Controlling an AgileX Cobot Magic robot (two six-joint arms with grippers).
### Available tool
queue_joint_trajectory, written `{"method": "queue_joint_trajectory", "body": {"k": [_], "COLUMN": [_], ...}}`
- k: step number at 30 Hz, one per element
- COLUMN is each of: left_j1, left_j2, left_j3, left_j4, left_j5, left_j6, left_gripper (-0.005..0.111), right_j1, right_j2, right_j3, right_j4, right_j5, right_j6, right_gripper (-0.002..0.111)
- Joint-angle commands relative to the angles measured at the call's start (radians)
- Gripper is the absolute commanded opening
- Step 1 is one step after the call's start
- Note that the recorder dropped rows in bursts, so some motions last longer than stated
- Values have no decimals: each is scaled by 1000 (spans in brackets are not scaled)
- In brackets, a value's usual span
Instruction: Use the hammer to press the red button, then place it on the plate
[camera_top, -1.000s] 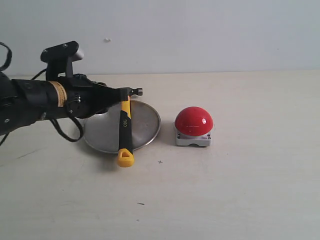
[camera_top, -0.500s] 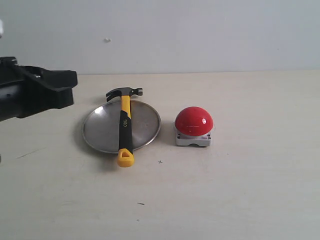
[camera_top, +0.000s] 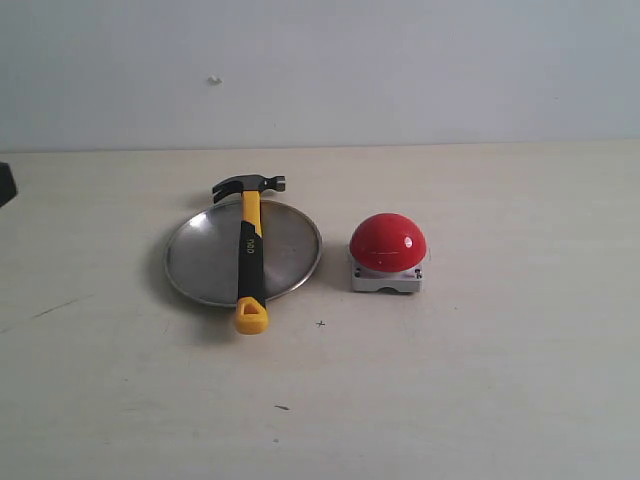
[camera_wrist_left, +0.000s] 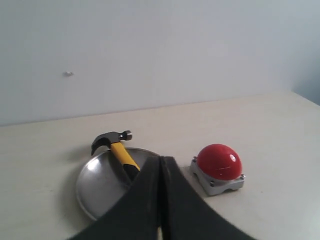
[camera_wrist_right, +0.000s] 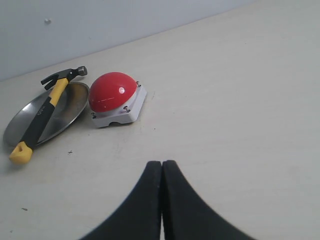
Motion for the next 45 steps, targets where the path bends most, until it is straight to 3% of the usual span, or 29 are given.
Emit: {"method": "queue_joint_trajectory", "body": {"k": [1, 7, 15, 28, 45], "left_j1": [82, 253, 386, 396, 396], "left_j2": [-131, -295, -451, -531, -531], "left_j3": [38, 96, 235, 367, 369], "left_j4": [-5, -2, -2, -2, -3], "left_j5": [108, 104, 0, 22, 122], "left_j6": [6, -22, -44, -1, 3], "left_gripper": [0, 0, 0, 0, 0], "right_j1": [1, 1, 1, 1, 1], "right_j2": [-6, -6, -6, -6, -6], "right_j3": [6, 6, 6, 6, 6], "right_j4": [3, 3, 3, 3, 3], "right_j5": [-11, -11, -11, -11, -11], "right_j6": [1, 1, 1, 1, 1], "right_gripper": [0, 0, 0, 0, 0]}}
